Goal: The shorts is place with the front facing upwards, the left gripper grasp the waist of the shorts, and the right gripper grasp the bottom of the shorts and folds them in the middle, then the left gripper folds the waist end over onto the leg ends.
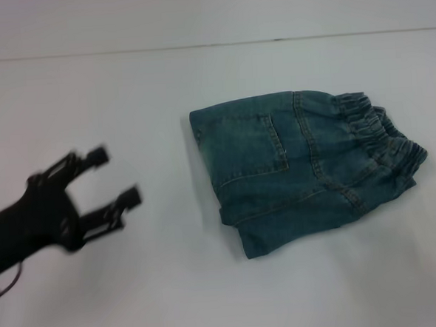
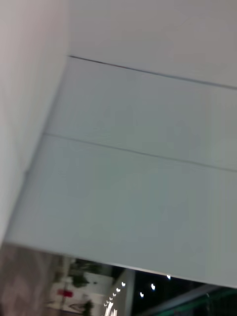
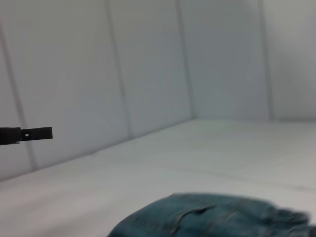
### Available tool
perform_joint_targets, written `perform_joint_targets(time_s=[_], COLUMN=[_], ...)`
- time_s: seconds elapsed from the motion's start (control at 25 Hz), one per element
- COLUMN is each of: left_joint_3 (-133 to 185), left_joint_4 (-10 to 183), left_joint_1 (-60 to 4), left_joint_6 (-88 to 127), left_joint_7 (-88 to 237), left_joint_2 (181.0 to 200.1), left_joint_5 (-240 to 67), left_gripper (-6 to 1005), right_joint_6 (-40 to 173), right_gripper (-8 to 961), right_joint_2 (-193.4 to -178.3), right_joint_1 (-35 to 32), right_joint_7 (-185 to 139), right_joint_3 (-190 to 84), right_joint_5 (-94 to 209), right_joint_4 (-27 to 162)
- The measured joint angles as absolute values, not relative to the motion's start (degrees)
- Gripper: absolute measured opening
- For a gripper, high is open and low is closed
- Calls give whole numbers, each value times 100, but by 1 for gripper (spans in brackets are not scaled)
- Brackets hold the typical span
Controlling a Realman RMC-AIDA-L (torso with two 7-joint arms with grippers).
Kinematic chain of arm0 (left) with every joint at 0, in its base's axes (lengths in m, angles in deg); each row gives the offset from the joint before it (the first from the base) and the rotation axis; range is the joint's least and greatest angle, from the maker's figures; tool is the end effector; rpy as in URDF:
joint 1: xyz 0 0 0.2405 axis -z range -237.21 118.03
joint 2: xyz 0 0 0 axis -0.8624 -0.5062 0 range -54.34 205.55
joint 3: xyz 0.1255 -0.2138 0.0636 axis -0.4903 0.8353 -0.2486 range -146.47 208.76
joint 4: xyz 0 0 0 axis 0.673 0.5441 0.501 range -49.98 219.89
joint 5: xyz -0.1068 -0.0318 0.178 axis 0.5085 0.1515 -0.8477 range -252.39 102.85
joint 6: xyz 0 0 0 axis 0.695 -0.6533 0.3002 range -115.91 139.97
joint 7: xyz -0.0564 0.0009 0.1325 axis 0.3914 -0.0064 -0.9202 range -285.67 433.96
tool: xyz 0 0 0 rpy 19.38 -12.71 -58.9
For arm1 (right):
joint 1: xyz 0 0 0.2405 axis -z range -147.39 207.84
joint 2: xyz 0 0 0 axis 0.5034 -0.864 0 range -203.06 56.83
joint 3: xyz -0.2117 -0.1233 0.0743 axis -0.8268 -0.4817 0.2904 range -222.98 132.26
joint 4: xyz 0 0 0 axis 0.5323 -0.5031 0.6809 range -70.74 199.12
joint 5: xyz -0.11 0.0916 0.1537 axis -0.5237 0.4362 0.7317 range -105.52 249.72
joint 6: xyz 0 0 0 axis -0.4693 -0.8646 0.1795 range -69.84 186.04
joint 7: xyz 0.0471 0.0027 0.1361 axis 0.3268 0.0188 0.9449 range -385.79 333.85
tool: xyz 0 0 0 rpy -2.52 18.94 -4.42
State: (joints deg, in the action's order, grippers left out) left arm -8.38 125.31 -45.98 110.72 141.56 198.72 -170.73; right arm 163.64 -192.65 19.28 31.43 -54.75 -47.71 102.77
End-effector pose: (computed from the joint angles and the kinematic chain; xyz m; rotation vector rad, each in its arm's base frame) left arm -0.2881 0.2545 0.0131 -2.4347 -0.5437 -1.0765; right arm 0.3616 0.1998 0.0555 -2.3089 0.5944 0.7974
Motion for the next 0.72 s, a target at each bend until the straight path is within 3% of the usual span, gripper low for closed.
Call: perform_joint_targets(time_s=[0.32, 0.52, 0.64, 0.72], left_joint_3=[902, 1152, 1148, 1144], left_joint_4=[12613, 12742, 12754, 12769], left_joint_1=[-4794, -4808, -4769, -4750], left_joint_6=[11965, 11968, 11966, 11943], left_joint_7=[14223, 14216, 14180, 14158], left_joint_2=[19671, 19648, 19633, 19624], left_joint_5=[-19117, -19628, -19717, -19782], left_gripper=[904, 903, 903, 903], right_joint_6=[16793, 16846, 16843, 16824], right_gripper=[482, 728, 937, 937], right_joint_2=[-19269, -19289, -19307, -19307], right_joint_1=[1962, 2043, 2021, 1977], right_joint_7=[3734, 3754, 3748, 3708], right_joint_3=[-5455, -5426, -5450, -5469], right_joint_5=[-5405, -5426, -5428, -5430], right_joint_4=[10796, 10746, 10708, 10623])
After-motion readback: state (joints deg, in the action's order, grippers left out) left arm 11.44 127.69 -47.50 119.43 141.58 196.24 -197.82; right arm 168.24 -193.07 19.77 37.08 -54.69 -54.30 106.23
